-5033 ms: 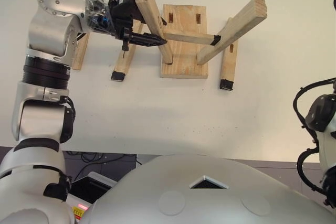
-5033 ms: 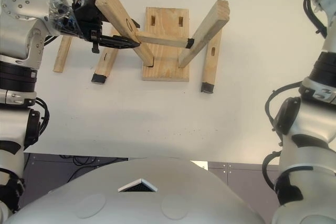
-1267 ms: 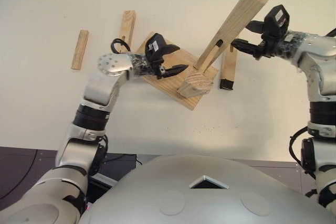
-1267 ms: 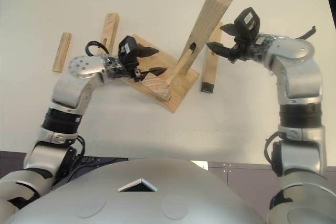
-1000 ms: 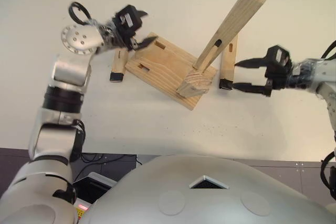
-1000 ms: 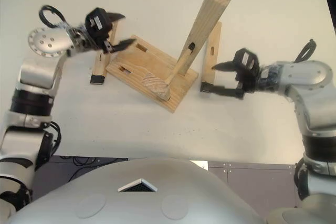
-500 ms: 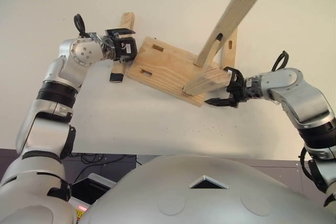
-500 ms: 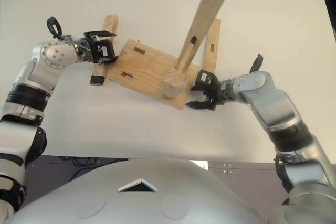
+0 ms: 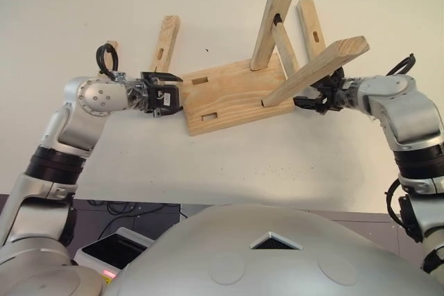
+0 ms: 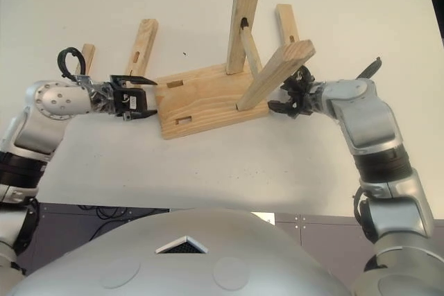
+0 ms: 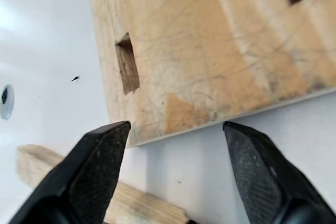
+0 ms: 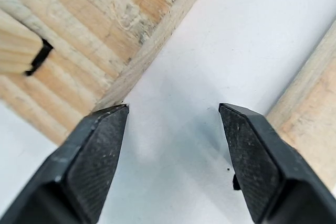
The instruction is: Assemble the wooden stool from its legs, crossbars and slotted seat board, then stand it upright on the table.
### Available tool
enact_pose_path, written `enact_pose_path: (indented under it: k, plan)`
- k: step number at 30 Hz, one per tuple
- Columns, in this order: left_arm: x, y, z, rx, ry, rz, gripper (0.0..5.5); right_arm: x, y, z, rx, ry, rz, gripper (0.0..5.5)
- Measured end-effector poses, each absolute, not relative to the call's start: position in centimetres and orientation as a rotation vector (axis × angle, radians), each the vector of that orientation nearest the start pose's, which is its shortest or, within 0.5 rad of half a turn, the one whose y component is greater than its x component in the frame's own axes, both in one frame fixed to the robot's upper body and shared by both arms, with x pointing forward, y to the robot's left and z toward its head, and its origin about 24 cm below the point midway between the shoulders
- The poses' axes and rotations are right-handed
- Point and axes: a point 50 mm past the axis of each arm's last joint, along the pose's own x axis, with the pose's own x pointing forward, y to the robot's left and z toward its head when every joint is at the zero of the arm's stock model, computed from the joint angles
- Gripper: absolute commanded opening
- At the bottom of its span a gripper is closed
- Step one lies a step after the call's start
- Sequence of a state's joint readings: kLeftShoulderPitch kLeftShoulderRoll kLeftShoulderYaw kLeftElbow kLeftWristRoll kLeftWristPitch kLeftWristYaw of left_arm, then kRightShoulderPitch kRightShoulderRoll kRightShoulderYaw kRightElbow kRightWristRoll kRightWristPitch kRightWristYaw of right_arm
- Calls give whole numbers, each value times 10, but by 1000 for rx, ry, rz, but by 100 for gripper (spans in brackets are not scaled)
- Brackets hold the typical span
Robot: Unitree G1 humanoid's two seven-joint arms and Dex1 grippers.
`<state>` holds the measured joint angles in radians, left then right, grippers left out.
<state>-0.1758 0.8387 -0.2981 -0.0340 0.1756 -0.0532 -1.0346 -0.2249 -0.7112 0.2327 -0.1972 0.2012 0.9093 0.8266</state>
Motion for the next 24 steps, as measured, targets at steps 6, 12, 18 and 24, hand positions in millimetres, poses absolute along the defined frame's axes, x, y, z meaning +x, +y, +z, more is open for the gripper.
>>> enact_pose_path:
  k: [6, 12, 18, 24]
  plan:
    - [234, 218, 127, 751, 446, -1415, 325, 231, -223, 108, -252, 712, 956, 319]
    - [305, 203, 150, 763, 152, -1110, 325, 194, -214, 105, -202, 805, 1215, 319]
    - [324, 174, 78, 940, 120, -1129, 325, 175, -176, 66, -220, 915, 1318, 319]
    - [302, 181, 47, 1001, 158, -1228, 325, 228, -146, 54, -250, 831, 1093, 319]
